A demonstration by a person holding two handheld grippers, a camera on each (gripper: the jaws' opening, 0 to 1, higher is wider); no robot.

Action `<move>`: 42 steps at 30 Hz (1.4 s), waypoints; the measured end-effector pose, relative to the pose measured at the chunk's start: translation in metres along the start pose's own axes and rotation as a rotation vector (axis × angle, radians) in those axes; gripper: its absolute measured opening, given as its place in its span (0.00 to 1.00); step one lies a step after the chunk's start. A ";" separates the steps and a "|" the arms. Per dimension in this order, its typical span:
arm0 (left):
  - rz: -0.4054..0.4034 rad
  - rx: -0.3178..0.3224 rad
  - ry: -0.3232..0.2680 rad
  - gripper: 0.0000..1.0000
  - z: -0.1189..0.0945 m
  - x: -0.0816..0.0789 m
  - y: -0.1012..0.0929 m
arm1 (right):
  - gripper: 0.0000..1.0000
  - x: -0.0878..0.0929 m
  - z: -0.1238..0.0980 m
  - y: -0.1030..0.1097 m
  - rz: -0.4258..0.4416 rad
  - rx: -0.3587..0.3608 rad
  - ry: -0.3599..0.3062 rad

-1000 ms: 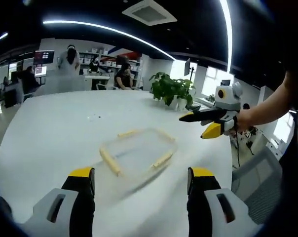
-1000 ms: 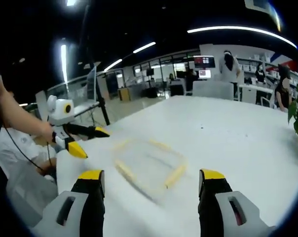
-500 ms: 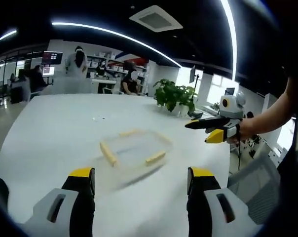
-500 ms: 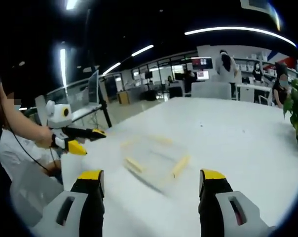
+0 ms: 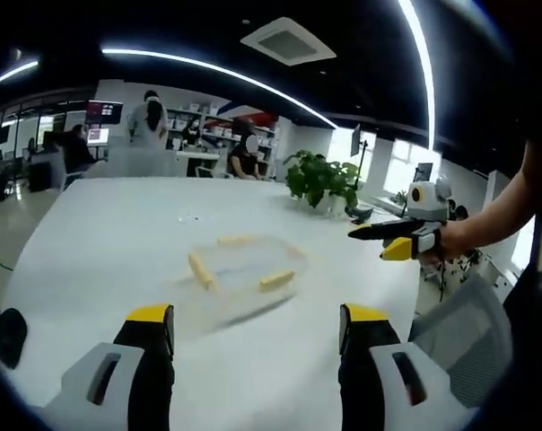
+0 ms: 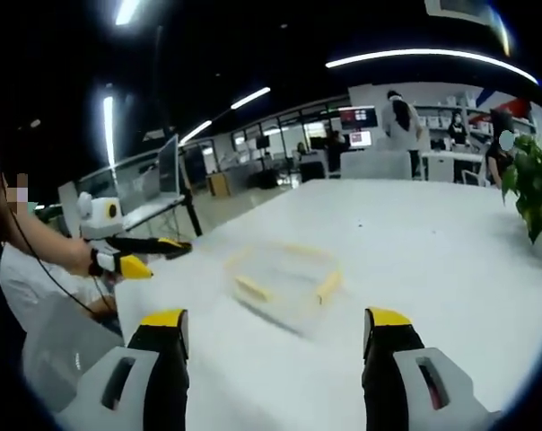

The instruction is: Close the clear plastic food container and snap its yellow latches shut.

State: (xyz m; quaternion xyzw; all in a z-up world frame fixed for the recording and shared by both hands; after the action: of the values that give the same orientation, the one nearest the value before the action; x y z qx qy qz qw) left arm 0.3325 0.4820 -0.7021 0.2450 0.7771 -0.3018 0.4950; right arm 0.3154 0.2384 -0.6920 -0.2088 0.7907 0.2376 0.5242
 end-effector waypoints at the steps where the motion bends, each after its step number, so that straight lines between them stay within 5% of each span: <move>1: 0.001 -0.006 -0.006 0.75 -0.002 -0.001 -0.001 | 0.80 -0.001 -0.002 0.001 -0.009 0.012 -0.011; 27: -0.023 -0.098 -0.050 0.73 -0.017 0.019 -0.019 | 0.80 0.010 -0.022 0.005 0.005 0.117 -0.089; 42: 0.022 -0.117 -0.024 0.71 -0.018 0.025 -0.018 | 0.81 0.029 -0.026 0.013 -0.021 0.091 -0.066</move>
State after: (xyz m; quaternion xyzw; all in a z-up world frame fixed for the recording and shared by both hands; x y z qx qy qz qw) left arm 0.2991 0.4841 -0.7150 0.2206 0.7846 -0.2534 0.5210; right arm 0.2778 0.2311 -0.7081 -0.1851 0.7806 0.2027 0.5616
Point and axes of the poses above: the point that each gripper's makers call its tool centre point, and the gripper's own axes: z roughly forward along the fingers, y roughly to its left, x roughly out of its underside, the point moved 3 cm from there along -z, roughly backward along the fingers, and after that the axes turned 2 degrees about -z, right-handed, at the moved point
